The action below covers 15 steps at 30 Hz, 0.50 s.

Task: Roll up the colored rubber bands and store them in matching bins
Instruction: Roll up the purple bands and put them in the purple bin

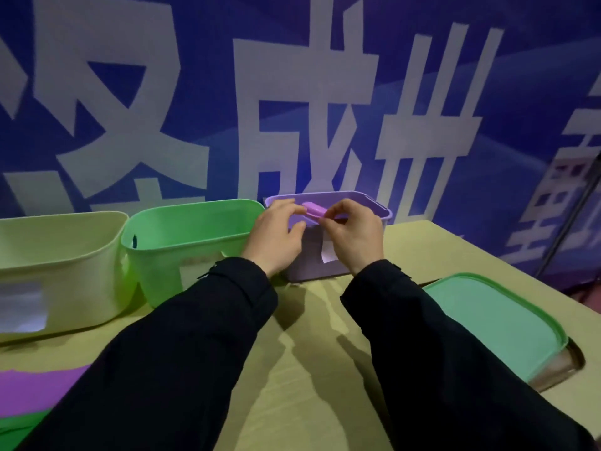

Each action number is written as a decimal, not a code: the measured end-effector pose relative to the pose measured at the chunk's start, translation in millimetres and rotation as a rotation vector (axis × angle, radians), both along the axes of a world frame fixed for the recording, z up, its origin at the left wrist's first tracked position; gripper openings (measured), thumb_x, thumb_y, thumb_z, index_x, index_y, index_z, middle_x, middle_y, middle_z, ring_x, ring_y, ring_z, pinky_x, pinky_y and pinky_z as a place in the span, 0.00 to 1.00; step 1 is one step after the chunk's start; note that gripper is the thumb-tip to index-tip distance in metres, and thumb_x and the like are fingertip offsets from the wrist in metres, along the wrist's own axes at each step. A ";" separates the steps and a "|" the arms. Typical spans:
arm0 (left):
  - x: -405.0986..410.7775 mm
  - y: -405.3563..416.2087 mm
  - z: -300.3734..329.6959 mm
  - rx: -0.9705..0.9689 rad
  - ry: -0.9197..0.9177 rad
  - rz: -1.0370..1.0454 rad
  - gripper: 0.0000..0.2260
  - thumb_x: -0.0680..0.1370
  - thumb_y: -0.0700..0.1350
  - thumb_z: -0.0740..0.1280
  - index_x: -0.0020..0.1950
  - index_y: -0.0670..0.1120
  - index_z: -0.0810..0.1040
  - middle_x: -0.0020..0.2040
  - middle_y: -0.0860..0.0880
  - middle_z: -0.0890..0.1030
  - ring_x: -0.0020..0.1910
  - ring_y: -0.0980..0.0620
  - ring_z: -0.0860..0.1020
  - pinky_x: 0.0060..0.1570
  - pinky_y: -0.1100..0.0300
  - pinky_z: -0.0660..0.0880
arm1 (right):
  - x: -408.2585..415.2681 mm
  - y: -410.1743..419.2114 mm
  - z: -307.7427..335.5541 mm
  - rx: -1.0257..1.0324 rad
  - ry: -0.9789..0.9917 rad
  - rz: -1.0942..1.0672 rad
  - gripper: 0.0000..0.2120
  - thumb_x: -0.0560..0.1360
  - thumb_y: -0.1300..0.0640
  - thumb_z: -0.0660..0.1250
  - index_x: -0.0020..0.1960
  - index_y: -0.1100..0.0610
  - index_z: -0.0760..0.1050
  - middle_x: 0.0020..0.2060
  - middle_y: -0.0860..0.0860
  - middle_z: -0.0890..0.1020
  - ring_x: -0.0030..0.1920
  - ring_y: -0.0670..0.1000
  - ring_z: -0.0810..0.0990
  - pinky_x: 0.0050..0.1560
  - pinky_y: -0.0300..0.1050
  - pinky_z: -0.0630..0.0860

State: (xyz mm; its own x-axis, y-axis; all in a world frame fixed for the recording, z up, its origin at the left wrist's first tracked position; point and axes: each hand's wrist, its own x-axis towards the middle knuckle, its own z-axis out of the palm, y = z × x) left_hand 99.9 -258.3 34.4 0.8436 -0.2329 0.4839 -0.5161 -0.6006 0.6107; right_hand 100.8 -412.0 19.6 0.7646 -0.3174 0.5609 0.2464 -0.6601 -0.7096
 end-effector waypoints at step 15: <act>-24.3 26.0 0.3 -0.032 -0.079 0.049 0.08 0.81 0.42 0.66 0.58 0.47 0.81 0.61 0.49 0.78 0.64 0.50 0.75 0.64 0.60 0.68 | -21.9 31.4 8.5 -0.173 -0.006 0.029 0.13 0.77 0.44 0.69 0.53 0.52 0.85 0.51 0.47 0.86 0.52 0.48 0.82 0.54 0.49 0.80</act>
State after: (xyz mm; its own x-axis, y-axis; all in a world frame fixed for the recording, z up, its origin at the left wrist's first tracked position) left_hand 75.6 -232.3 34.7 0.8124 -0.1755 0.5561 -0.5338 -0.6076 0.5881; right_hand 78.9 -380.6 28.0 0.7682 -0.1937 0.6102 0.2710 -0.7651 -0.5841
